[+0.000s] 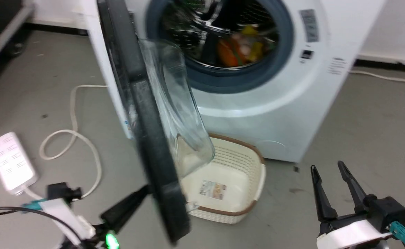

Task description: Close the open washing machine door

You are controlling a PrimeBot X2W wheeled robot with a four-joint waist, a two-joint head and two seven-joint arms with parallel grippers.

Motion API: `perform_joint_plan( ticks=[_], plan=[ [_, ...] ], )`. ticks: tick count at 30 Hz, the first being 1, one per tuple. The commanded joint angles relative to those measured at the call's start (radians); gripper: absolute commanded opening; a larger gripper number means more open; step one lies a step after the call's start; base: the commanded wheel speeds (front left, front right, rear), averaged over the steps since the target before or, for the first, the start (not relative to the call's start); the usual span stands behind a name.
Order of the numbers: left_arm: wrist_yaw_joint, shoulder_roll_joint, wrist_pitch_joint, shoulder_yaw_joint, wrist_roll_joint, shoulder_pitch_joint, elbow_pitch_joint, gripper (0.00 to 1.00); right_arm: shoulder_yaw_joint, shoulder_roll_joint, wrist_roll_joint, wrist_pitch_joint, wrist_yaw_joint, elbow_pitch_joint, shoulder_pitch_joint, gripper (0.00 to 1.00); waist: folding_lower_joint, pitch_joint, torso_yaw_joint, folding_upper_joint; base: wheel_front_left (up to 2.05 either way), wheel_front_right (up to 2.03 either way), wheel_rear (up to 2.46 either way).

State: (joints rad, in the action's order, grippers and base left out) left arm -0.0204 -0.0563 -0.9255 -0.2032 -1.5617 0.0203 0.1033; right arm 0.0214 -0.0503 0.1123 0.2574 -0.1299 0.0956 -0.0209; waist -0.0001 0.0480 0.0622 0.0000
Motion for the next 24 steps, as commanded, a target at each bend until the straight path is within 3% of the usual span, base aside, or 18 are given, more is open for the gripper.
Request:
perform_joint_plan(
  ticks=[1,2,5,6,13,18,24],
  plan=[
    [0.016,0.006,0.036,0.061,-0.023,-0.015,0.0,0.0,-0.006,0.0,-0.006,0.004,-0.001,-0.002,0.003,1.0,0.0001,0.031,-0.09,0.0,0.0,0.0,0.0],
    [0.016,0.006,0.036,0.061,-0.023,-0.015,0.0,0.0,-0.006,0.0,-0.006,0.004,-0.001,-0.002,0.003,1.0,0.0001,0.031,-0.09,0.0,0.0,0.0,0.0],
    [0.04,0.006,0.104,0.15,-0.052,-0.006,-0.021,0.0,0.0,0.0,-0.005,0.004,-0.001,-0.003,-0.002,1.0,0.0001,0.067,-0.187,0.0,0.0,0.0,0.0],
    [0.04,0.006,0.104,0.15,-0.052,-0.006,-0.021,0.0,0.0,0.0,-0.005,0.004,-0.001,-0.003,-0.002,1.0,0.0001,0.067,-0.187,0.0,0.0,0.0,0.0],
    [0.077,0.006,0.227,0.265,-0.084,0.081,-0.077,0.0,0.005,0.0,0.011,0.004,-0.001,-0.011,-0.021,1.0,0.0001,0.139,-0.352,0.0,0.0,0.0,0.0],
    [0.079,0.006,0.351,0.278,-0.105,0.186,-0.151,0.0,0.014,0.0,0.037,0.004,-0.001,-0.015,-0.028,1.0,0.0001,0.186,-0.464,0.0,0.0,0.0,0.0],
    [0.062,0.006,0.541,0.218,-0.11,0.358,-0.262,0.0,0.029,0.0,0.082,0.004,-0.001,-0.015,-0.03,1.0,0.0001,0.242,-0.574,0.0,0.0,0.0,0.0]
  ],
)
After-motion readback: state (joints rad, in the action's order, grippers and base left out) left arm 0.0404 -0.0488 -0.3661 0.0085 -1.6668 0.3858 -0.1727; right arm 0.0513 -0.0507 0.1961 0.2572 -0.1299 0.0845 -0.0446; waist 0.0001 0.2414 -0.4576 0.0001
